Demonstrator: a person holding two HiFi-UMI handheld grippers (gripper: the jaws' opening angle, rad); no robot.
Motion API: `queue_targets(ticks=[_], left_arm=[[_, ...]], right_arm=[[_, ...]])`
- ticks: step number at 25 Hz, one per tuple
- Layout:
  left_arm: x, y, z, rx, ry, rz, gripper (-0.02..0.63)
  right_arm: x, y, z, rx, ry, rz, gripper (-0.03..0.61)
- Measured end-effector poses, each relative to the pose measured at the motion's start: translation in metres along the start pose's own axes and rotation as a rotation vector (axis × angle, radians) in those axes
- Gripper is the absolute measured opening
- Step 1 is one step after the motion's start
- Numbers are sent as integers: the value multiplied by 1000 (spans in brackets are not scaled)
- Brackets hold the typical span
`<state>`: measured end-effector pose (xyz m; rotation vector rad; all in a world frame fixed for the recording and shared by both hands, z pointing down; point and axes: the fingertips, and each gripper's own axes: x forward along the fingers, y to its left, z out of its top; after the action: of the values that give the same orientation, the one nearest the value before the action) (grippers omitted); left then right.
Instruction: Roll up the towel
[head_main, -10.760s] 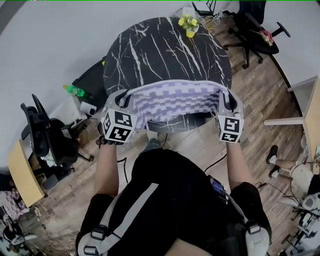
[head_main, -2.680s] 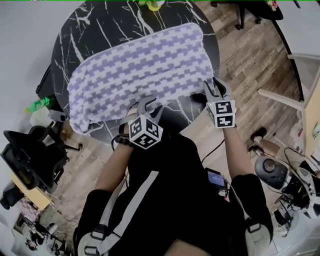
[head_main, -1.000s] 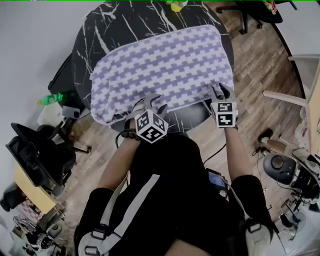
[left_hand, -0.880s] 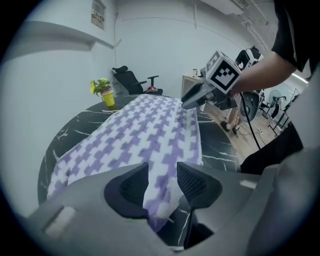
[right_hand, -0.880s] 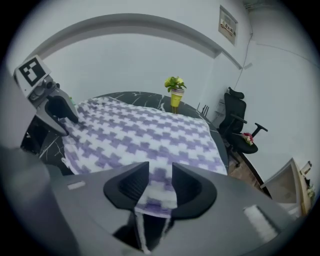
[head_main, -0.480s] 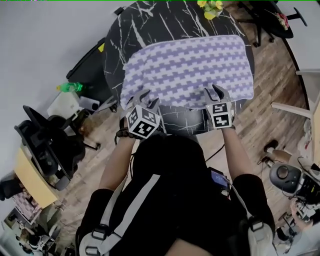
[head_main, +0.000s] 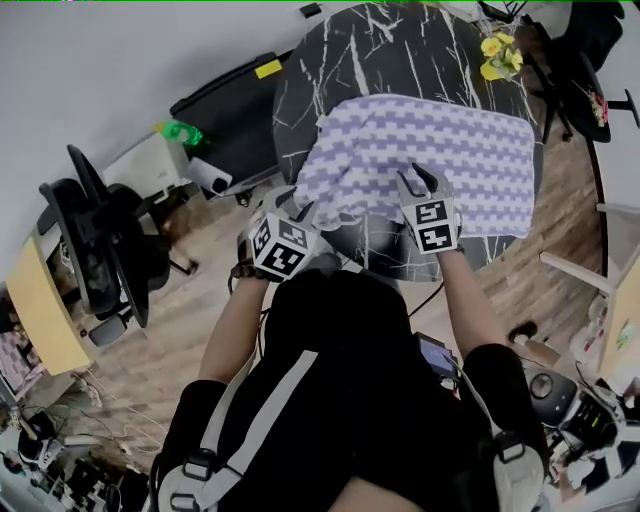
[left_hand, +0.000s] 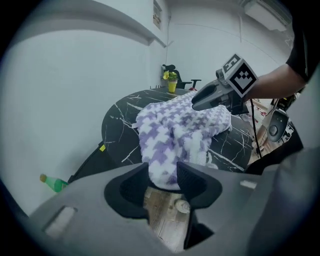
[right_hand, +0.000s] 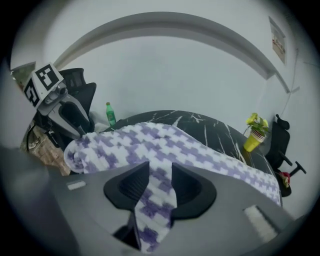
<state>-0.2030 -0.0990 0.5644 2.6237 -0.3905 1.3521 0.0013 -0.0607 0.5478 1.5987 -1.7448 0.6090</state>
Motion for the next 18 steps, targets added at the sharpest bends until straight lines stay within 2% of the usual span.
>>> queue_targets(ticks=[8,12,14,18], left_arm=[[-6,7,-40,-116,17,-7,186],[-7,6,-44,-159,7,-17,186],[-7,3,-45,-188,-1,-27,186],[-4,-4,-43,-229,-15,-47,186]], right_arm=[[45,71,65,-134,-19,150,144],[71,89,88,-110,-9,191,150],[86,95,98,-82,-2,198,173],[116,96,111,-43,20,168,226]])
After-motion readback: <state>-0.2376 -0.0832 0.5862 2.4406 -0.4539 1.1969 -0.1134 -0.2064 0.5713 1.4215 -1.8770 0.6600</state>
